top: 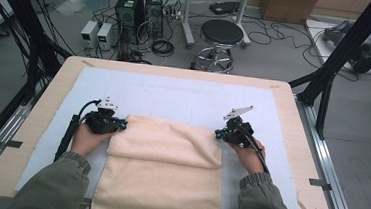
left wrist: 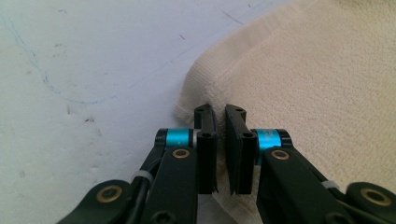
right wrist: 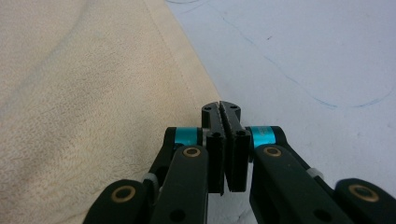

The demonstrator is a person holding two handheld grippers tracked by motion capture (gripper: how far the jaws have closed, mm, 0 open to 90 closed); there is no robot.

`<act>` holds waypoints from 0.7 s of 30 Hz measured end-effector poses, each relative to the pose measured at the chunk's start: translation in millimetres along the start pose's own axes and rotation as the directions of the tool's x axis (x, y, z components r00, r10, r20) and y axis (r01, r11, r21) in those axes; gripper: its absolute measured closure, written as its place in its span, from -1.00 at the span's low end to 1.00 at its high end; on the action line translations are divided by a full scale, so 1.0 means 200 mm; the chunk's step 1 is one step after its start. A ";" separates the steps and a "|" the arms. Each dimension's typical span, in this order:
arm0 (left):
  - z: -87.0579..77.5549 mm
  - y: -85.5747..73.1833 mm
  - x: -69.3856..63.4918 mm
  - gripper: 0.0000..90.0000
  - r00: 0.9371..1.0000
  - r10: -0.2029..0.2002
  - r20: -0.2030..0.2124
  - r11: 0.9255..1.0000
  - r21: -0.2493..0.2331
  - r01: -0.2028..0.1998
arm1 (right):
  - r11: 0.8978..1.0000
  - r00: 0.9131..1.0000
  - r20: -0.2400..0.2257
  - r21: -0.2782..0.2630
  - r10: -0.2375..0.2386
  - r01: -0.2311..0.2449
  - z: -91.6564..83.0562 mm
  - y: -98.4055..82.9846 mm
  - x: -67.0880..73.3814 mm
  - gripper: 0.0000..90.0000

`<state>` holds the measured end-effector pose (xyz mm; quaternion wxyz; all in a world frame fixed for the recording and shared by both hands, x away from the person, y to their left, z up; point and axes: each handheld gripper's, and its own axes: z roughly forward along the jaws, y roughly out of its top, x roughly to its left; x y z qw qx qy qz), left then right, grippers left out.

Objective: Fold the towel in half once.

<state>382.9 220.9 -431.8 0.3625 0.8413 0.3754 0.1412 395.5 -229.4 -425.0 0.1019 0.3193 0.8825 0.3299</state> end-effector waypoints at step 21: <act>0.02 0.01 -0.02 0.88 1.000 -0.007 -0.021 1.000 -0.012 0.007 | 1.000 0.998 0.058 0.023 -0.018 0.017 0.05 0.04 0.03 0.86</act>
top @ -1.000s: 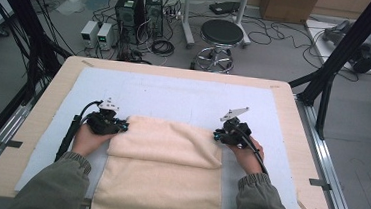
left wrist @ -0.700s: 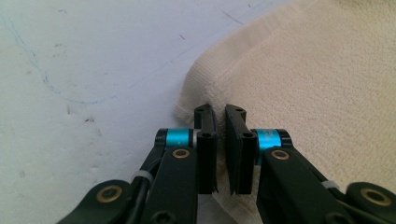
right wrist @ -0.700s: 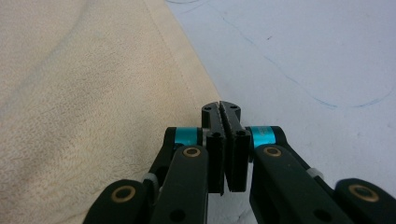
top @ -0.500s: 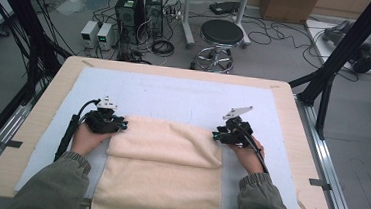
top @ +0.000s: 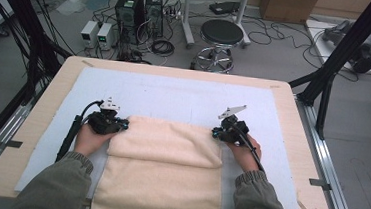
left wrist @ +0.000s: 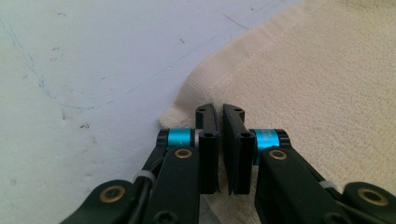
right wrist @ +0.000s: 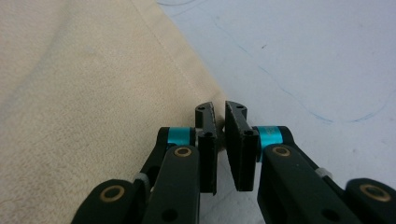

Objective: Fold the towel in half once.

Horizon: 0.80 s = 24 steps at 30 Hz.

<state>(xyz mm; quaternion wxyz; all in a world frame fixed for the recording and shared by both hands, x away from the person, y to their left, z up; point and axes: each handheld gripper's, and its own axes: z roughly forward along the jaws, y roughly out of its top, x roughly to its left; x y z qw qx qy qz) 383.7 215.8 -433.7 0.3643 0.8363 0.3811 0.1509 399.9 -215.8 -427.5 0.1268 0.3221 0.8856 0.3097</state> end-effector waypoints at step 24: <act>-0.84 -0.34 -0.46 0.38 0.972 0.215 0.091 0.960 -0.202 -0.193 | 0.946 0.927 -0.277 -0.272 -0.252 0.176 -0.81 -0.26 0.59 0.64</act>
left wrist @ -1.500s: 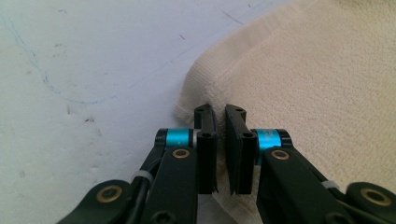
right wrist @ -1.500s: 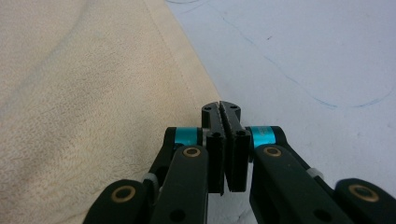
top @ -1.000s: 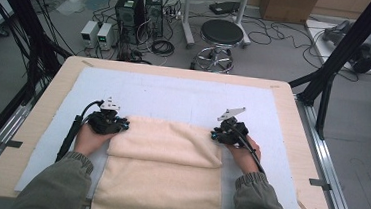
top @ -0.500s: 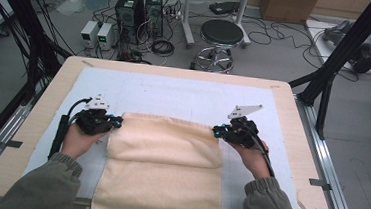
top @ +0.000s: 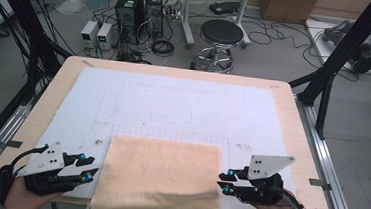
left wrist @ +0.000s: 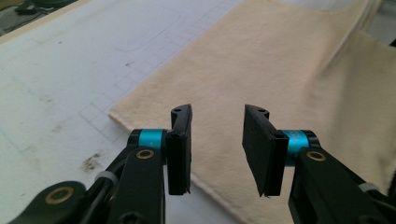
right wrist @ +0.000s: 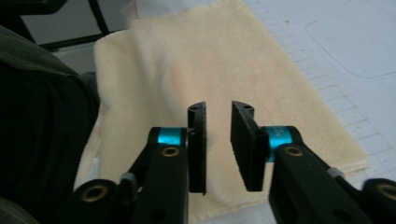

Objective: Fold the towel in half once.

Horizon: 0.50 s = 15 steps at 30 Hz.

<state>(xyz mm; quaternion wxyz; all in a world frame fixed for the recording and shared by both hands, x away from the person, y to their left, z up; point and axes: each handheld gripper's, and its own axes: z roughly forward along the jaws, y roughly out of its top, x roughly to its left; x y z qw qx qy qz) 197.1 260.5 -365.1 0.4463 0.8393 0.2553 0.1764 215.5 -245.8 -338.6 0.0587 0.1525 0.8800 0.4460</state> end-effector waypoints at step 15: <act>0.44 0.00 0.31 -0.09 0.992 -0.091 -0.084 0.994 0.053 0.095 | 0.993 0.981 0.170 0.051 0.098 -0.108 0.32 -0.10 -0.46 0.09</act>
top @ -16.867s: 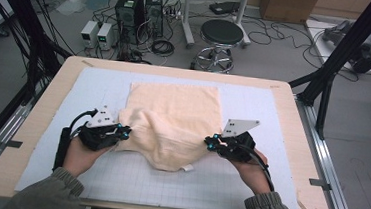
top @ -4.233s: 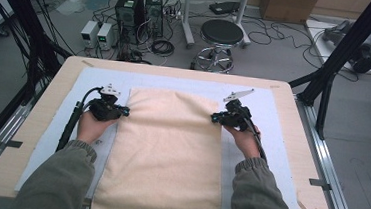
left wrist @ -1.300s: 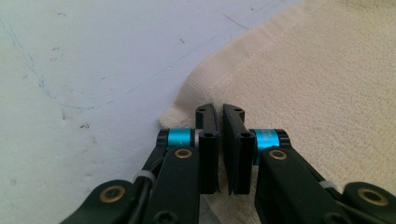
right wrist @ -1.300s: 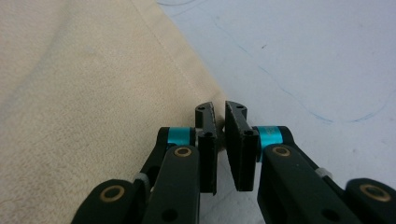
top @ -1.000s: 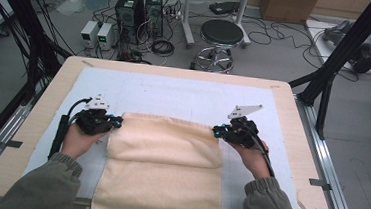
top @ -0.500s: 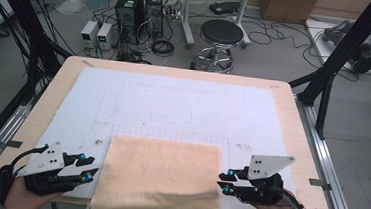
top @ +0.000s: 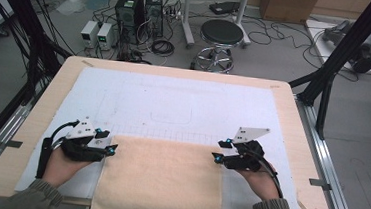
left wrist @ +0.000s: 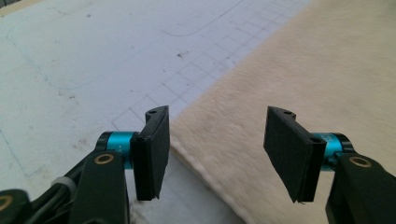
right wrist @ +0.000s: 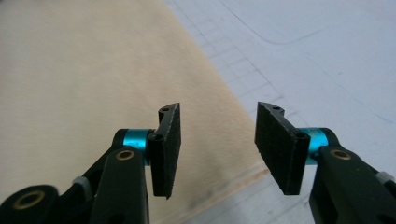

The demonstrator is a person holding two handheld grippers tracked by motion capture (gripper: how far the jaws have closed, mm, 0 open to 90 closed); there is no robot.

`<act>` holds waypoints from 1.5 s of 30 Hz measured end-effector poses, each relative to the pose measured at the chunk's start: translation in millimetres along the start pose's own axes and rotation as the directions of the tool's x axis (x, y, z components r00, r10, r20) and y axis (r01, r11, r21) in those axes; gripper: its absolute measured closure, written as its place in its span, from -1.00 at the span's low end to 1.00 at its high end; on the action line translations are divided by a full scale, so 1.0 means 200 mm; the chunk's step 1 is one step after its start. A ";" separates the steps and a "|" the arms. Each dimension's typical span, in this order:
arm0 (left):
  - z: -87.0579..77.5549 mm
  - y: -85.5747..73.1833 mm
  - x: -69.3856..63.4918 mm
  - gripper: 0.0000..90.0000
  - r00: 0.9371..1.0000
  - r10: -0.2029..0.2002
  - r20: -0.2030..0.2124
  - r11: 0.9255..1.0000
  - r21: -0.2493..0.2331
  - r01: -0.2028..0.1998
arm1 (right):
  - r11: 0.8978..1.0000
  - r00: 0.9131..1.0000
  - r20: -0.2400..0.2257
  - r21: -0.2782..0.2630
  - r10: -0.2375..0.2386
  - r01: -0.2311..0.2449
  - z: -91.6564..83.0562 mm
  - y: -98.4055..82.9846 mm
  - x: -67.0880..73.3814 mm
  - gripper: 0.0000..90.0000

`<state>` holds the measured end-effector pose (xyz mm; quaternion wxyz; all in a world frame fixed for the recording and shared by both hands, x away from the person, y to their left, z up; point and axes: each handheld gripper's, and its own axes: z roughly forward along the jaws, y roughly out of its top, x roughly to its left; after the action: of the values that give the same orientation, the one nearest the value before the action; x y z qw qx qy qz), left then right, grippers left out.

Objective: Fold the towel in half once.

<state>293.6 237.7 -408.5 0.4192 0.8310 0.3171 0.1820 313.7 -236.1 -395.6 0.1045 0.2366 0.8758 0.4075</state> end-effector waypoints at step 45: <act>0.28 0.54 0.42 0.39 0.979 -0.099 -0.180 0.994 0.036 0.107 | 0.992 0.981 0.163 0.054 0.108 -0.118 0.14 0.39 -0.58 0.20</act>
<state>427.1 214.0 -349.8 0.3792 0.8032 0.3999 0.2263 450.2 -231.4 -355.7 0.1437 0.3210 0.8622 0.3646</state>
